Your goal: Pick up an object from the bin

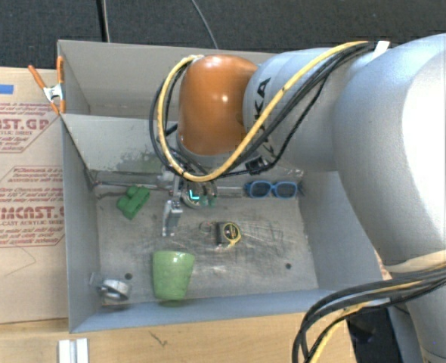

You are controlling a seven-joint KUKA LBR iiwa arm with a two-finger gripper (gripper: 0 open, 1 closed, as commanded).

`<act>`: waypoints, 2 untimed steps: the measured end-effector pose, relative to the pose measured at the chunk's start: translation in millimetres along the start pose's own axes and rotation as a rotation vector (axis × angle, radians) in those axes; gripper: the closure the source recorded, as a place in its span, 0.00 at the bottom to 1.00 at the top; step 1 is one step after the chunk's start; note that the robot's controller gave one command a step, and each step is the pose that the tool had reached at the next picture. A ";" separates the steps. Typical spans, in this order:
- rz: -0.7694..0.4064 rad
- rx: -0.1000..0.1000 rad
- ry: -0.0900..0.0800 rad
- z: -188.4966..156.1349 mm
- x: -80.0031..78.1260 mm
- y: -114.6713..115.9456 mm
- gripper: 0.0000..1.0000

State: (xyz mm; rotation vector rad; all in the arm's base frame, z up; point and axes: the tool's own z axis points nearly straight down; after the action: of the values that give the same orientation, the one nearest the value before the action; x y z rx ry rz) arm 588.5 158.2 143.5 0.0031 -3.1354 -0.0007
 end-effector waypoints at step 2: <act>0.166 -0.003 -0.005 33.9 92.9 25.8 0.00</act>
Offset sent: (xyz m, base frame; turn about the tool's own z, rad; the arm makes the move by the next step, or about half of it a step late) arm -0.0352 -0.0329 -0.0676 -0.0420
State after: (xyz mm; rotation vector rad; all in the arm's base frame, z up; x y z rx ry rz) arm 495.4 183.8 110.2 -0.2573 -3.1298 -0.0050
